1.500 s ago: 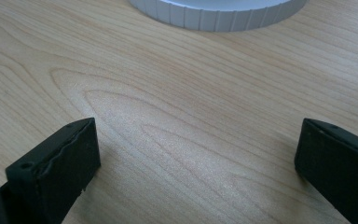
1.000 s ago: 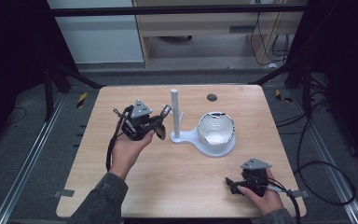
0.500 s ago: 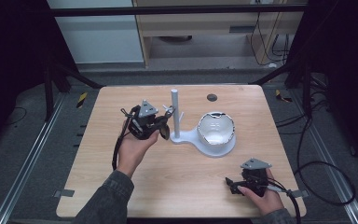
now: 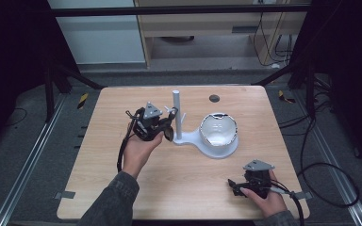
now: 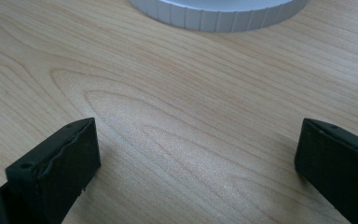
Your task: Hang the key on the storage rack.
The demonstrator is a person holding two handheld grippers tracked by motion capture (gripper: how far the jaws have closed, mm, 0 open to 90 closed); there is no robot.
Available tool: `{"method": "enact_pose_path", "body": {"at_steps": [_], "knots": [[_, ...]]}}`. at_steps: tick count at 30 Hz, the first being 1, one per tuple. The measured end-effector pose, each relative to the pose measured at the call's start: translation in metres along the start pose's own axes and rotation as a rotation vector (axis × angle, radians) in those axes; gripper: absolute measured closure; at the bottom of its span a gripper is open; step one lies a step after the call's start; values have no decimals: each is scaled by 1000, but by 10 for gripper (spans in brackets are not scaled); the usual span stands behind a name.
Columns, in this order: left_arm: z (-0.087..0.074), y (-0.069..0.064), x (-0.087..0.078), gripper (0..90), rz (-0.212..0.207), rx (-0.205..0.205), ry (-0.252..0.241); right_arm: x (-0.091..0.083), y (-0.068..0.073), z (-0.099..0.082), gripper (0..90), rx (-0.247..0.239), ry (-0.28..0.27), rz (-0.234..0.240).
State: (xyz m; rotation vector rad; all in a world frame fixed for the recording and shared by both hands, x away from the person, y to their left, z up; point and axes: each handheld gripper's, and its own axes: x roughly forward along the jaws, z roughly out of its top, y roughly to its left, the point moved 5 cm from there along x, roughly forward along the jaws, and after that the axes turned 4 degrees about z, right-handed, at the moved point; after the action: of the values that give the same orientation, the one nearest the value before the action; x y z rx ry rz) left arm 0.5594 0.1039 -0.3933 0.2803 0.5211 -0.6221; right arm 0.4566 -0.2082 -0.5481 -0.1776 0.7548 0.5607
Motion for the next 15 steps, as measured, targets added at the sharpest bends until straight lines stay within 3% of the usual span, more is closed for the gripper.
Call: {"method": "enact_pose_path", "body": {"at_steps": [15], "knots": [[-1, -1, 7, 805, -7, -10, -2, 0, 0, 0, 4, 0, 0, -1]]}}
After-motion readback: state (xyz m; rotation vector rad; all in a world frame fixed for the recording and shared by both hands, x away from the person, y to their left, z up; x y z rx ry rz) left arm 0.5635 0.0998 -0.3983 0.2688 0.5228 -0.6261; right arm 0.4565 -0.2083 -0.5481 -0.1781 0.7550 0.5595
